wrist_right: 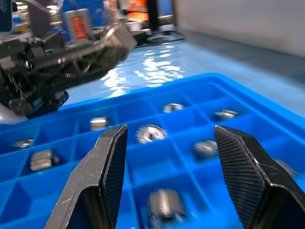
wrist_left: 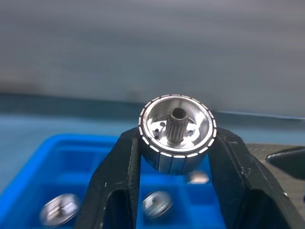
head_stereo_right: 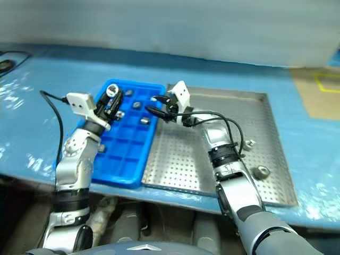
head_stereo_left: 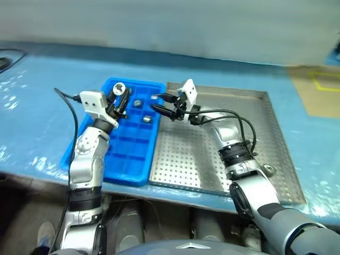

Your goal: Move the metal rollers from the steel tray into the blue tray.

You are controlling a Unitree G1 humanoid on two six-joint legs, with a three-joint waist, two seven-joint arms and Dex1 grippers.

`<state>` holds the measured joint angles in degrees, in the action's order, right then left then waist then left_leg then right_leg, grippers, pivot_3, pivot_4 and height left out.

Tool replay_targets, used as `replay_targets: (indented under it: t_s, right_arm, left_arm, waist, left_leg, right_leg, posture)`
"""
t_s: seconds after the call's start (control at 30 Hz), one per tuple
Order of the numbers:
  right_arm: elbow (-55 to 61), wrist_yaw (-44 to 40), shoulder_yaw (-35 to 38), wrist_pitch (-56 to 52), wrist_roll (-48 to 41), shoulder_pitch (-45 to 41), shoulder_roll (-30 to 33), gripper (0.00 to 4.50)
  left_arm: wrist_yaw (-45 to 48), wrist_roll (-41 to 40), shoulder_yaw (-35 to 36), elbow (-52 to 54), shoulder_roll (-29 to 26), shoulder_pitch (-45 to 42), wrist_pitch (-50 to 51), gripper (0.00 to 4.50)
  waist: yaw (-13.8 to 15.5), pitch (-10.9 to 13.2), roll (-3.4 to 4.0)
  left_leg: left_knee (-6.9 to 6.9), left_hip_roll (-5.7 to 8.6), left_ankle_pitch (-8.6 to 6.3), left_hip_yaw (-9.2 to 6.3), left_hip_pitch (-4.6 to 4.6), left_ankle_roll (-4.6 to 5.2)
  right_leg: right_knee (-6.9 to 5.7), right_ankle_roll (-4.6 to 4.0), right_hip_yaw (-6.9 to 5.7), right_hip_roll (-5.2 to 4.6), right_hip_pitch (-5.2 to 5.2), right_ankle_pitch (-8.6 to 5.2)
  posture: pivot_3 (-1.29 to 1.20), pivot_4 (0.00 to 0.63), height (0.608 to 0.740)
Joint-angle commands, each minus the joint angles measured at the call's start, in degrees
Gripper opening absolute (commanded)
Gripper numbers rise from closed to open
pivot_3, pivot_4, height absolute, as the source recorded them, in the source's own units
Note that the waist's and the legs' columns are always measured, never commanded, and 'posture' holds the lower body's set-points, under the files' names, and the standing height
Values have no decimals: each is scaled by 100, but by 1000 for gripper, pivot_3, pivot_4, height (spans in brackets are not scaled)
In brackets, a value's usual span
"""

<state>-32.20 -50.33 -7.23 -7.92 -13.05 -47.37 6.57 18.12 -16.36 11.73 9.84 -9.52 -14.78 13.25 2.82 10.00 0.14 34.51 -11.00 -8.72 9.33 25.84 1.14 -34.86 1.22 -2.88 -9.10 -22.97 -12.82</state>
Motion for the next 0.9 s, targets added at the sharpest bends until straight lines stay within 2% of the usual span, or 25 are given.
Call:
replay_targets:
  t_s: [0.03,0.23,0.33,0.43,0.5,0.63,0.9]
  right_arm:
    - [-52,-44,91,279,21,-59,8,3050]
    - [267,88,6,264,84,325,-55,3050]
    - [417,139,-18,217,117,472,-60,3050]
    - [415,182,-79,261,269,514,-8,3050]
    - [428,189,-59,246,272,511,11,3050]
    - [413,219,-22,236,260,493,38,3050]
    - [600,415,25,213,310,643,171,3050]
  left_arm:
    - [-29,-57,-155,580,-93,316,263,1680]
    - [191,-194,-282,640,-387,538,662,1680]
    - [307,-179,-420,499,-554,475,871,1680]
    - [275,-19,-516,277,-729,471,1068,1680]
    - [206,46,-481,188,-799,476,1104,1680]
    - [144,91,-447,127,-856,494,1139,1680]
    - [208,21,-527,-61,-766,199,1080,4302]
  waist:
    - [126,0,0]
    - [187,-1,-1]
    - [154,-1,-1]
    - [114,-4,3]
    - [99,-5,4]
    - [51,-5,4]
    - [9,-5,4]
  left_leg:
    - [-1,0,1,6,0,-3]
    - [-42,-2,27,15,-27,-46]
    - [-81,-56,56,15,-47,-94]
    - [-144,-82,98,16,-64,-156]
    - [-176,-125,120,14,-76,-193]
    - [-199,-178,143,21,-66,-231]
    - [-204,-194,153,36,-83,-244]
  right_leg:
    - [0,0,3,-1,1,0]
    - [-2,2,22,6,-2,1]
    - [-2,5,75,76,-12,3]
    - [-8,7,77,119,-40,8]
    - [-8,-12,92,185,-54,10]
    - [-11,-51,105,238,-102,18]
    - [-13,-80,130,269,-106,34]
  posture:
    - [35,150,740]
    - [1,150,740]
    - [-19,150,740]
    - [-35,150,740]
    - [-37,150,740]
    - [-40,150,740]
    - [-108,150,740]
